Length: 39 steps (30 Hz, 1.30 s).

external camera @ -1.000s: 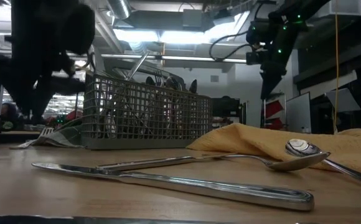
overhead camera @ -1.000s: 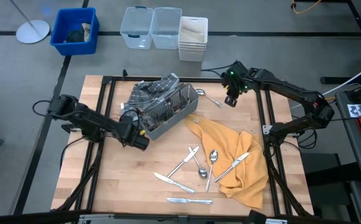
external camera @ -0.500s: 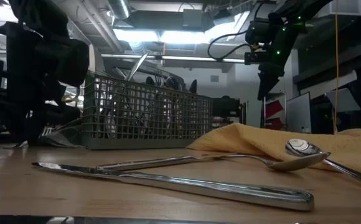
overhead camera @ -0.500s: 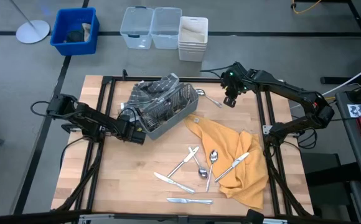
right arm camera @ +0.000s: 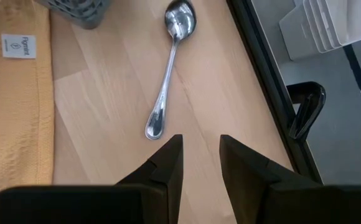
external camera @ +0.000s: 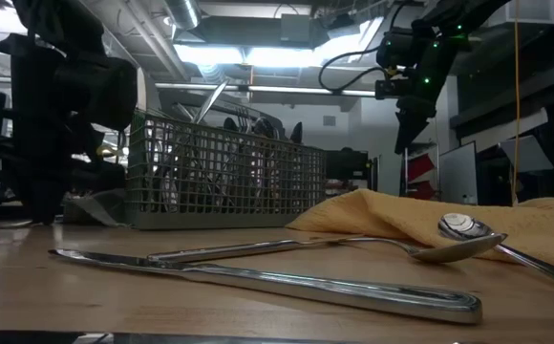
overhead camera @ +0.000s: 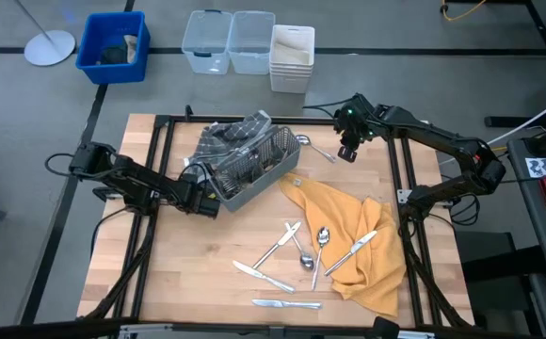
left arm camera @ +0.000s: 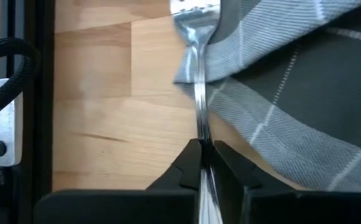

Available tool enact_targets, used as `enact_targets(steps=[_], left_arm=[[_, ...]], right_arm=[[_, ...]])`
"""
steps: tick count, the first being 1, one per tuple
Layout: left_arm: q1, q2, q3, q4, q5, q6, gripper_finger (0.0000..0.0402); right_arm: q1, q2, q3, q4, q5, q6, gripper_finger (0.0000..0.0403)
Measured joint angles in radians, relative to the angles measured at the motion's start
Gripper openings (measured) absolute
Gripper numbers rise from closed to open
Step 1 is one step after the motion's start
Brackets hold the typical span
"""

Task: Sort silverware
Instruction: Put the silver fork into the gray silverware basket

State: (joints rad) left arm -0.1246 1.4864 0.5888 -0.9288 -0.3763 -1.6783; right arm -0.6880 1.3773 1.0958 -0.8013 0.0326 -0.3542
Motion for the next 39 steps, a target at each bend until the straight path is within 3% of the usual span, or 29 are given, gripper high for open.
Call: enact_targets(steps=[7, 13, 26, 39], left_arm=[[0.0, -0.082, -0.006, -0.026, 0.038, 0.018, 0.0011], [-0.004, -0.232, -0.006, -0.114, 0.046, 0.01, 0.0004], [-0.074, -0.558, -0.004, -0.115, 0.024, 0.028, 0.0006], [-0.125, -0.77, -0.003, -0.098, -0.203, 0.012, 0.0006]], right_arm=[[0.0, 0.0, 0.0, -0.001, 0.0, 0.0, 0.0108], [0.0, 0.0, 0.0, -0.001, 0.0, 0.0, 0.0108], [0.0, 0.0, 0.0, -0.001, 0.0, 0.0, 0.0108], [0.0, 0.0, 0.001, -0.001, 0.0, 0.0, 0.0108]])
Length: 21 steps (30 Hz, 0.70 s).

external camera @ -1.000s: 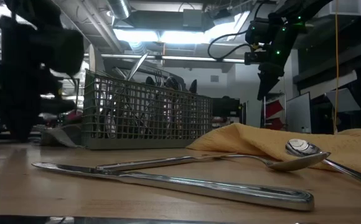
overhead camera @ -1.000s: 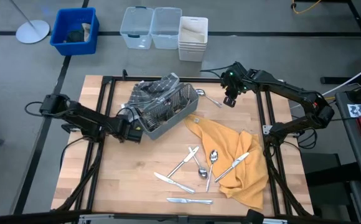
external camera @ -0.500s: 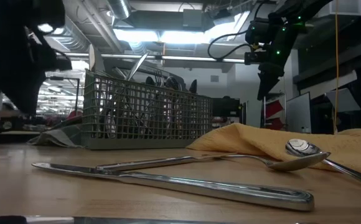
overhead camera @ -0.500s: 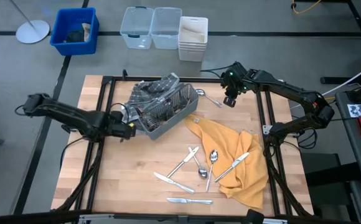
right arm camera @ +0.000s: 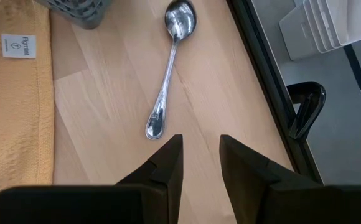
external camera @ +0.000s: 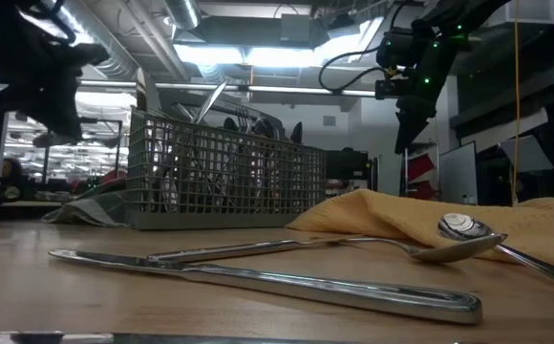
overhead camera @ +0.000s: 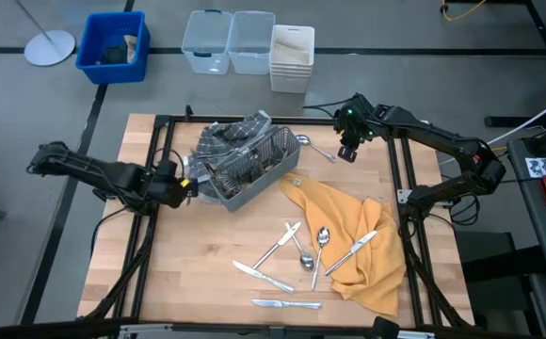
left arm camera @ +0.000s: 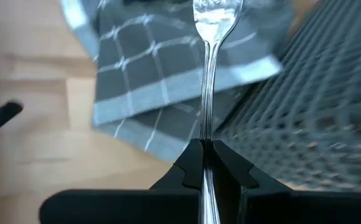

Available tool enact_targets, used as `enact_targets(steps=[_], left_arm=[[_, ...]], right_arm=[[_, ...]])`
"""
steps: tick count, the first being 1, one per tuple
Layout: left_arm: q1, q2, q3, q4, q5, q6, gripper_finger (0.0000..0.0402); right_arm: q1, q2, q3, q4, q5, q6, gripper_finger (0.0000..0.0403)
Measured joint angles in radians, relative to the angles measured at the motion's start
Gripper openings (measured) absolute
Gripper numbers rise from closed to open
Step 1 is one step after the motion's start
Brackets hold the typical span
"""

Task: Sort silverware
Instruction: Put the silver fork into the gray silverware basket

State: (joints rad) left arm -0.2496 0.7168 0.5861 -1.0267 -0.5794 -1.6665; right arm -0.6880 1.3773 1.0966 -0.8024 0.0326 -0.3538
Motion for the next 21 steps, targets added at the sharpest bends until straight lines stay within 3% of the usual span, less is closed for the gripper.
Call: enact_targets(steps=[5, 11, 21], left_arm=[[0.0, -0.071, 0.0, 0.074, -0.095, 0.081, 0.0004], [0.0, -0.148, 0.001, 0.263, -0.211, 0.296, 0.0005], [0.0, -0.187, 0.001, 0.656, -0.239, 0.711, 0.0006]], right_arm=[[0.0, 0.0, 0.0, 0.0, 0.0, 0.0, 0.0108], [0.0, 0.0, 0.0, 0.0, 0.0, 0.0, 0.0108], [0.0, 0.0, 0.0, 0.0, 0.0, 0.0, 0.0108]])
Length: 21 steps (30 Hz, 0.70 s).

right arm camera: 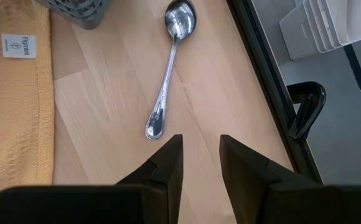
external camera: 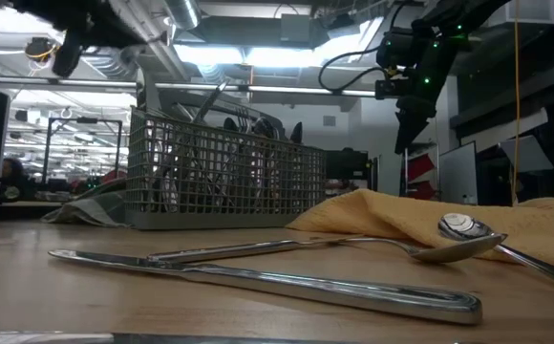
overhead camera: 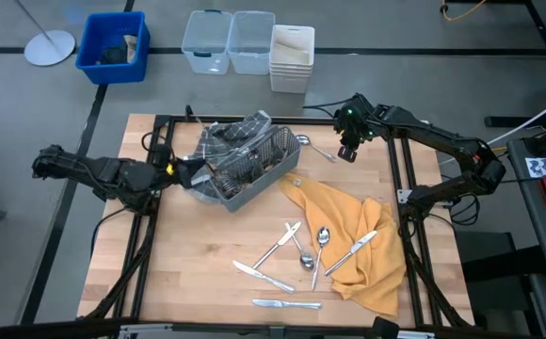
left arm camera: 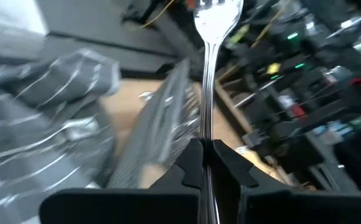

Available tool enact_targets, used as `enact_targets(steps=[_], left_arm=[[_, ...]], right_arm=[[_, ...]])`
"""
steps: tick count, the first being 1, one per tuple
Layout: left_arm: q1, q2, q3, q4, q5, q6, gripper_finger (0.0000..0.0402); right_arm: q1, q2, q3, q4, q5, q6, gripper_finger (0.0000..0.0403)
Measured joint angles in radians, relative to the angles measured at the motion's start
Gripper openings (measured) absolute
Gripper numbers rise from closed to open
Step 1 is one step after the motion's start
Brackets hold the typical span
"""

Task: Sort silverware
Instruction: Put the silver fork into the gray silverware basket

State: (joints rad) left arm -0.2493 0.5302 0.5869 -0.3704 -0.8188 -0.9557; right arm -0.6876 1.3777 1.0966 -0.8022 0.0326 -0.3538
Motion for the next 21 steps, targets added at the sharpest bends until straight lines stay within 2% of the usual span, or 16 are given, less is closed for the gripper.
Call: enact_targets(steps=[4, 8, 13, 18, 21], left_arm=[[0.0, 0.033, 0.0, 0.14, -0.001, 0.108, 0.0005], [0.002, 0.119, 0.0, 0.252, -0.008, 0.226, 0.0007], [0.002, 0.281, 0.0, 0.4, -0.052, 0.385, 0.0006], [0.027, 0.444, 0.0, 0.579, -0.075, 0.535, 0.001], [0.054, 0.531, 0.0, 0.683, -0.076, 0.606, 0.001]], right_arm=[[0.0, 0.0, 0.0, 0.001, -0.003, 0.0, 0.0108], [0.0, 0.0, 0.0, 0.023, -0.076, 0.0, 0.0108], [0.0, 0.0, 0.0, 0.144, -0.257, 0.015, 0.0108], [0.005, 0.0, 0.0, 0.327, -0.484, 0.119, 0.0108], [0.04, 0.0, 0.0, 0.431, -0.517, 0.165, 0.0108]])
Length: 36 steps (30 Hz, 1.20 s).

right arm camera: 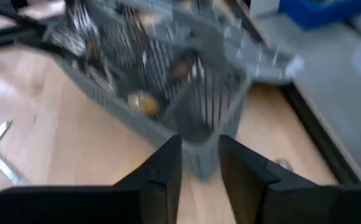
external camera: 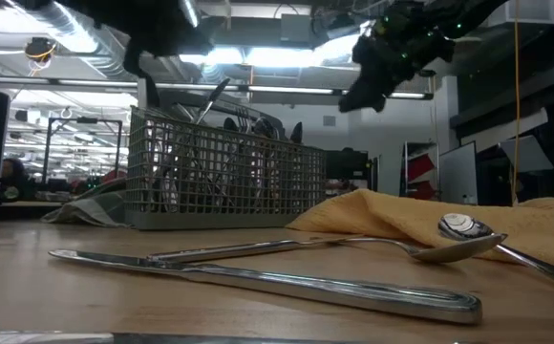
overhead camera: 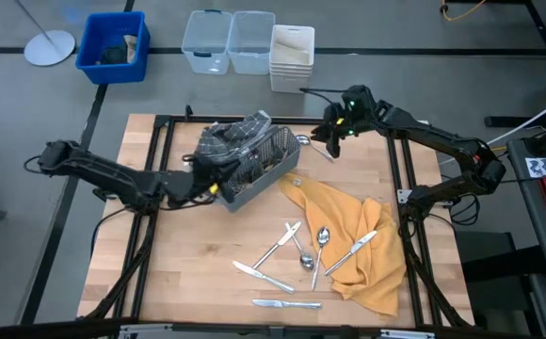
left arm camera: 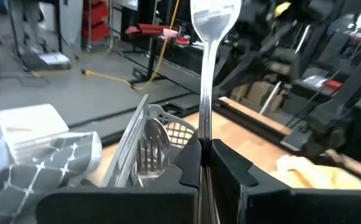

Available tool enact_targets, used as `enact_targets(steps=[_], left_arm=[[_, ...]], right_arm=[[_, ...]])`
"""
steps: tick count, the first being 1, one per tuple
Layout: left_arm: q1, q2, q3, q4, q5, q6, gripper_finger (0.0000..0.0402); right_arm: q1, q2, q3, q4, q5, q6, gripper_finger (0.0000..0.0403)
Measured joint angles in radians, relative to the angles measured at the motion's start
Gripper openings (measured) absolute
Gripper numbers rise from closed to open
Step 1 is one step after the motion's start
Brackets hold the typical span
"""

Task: Sort silverware
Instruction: Put the silver fork into the gray silverware basket

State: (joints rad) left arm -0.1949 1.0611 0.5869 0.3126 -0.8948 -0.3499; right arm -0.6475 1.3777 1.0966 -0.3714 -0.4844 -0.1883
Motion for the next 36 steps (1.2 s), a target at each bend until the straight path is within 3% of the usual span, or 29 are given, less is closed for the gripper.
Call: enact_targets(steps=[8, 17, 36], left_arm=[[0.048, 0.149, 0.0, 0.102, 0.0, 0.074, 0.0013], [0.045, 0.172, 0.0, 0.105, 0.0, 0.1, 0.0012], [0.06, 0.172, 0.0, 0.089, 0.0, 0.215, 0.0015]], right_arm=[[0.173, 0.026, 0.0, 0.238, 0.091, 0.027, 0.0108], [0.299, 0.137, 0.0, 0.493, 0.257, 0.02, 0.0108], [0.342, 0.311, 0.0, 0.905, 0.266, 0.025, 0.0108]])
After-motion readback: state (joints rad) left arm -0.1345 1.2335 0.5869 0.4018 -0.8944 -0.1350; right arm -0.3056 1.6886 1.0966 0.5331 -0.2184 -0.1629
